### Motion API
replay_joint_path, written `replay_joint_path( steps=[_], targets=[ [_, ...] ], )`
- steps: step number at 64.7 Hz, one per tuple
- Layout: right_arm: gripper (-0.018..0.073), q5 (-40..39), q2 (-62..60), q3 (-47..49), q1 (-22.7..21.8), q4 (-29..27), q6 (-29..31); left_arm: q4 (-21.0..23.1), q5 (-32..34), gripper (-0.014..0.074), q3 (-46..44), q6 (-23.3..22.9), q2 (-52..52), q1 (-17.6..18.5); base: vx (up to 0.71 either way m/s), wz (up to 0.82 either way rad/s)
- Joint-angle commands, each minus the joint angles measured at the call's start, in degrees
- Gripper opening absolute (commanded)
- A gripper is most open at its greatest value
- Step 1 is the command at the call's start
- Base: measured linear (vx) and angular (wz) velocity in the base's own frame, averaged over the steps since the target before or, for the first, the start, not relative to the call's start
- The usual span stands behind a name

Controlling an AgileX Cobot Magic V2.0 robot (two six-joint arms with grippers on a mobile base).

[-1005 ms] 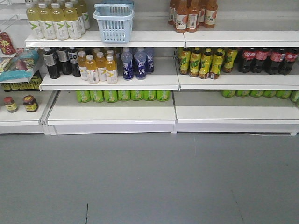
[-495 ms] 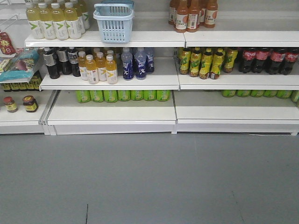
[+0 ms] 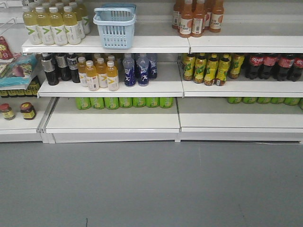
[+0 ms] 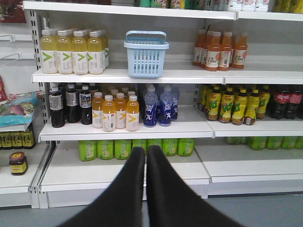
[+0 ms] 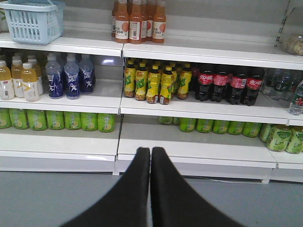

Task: Place coke in basket with both arms
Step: 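Drive the base toward the shelf holding the light-blue basket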

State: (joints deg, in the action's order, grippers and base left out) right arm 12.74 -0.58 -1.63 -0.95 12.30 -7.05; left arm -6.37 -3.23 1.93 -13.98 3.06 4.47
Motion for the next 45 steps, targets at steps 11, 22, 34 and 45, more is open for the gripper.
replay_joint_path(
  steps=[11, 22, 34, 45],
  targets=[
    [-0.0005, -4.2, -1.0, -0.5, -0.1, 0.8, 0.5, 0.5, 3.8, -0.0006, 0.0, -0.6, 0.6, 0.3, 0.21, -0.03],
    [-0.0005, -4.2, -1.0, -0.5, -0.1, 0.8, 0.5, 0.5, 3.8, -0.0006, 0.0, -0.6, 0.6, 0.3, 0.24, -0.04],
    [-0.0005, -4.2, -1.0, -0.5, -0.1, 0.8, 0.5, 0.5, 3.8, -0.0006, 0.0, -0.6, 0.6, 0.3, 0.26, 0.00],
    [-0.0005, -4.2, -1.0, -0.5, -0.1, 0.8, 0.5, 0.5, 3.8, -0.0006, 0.0, -0.6, 0.6, 0.3, 0.27, 0.05]
  ],
)
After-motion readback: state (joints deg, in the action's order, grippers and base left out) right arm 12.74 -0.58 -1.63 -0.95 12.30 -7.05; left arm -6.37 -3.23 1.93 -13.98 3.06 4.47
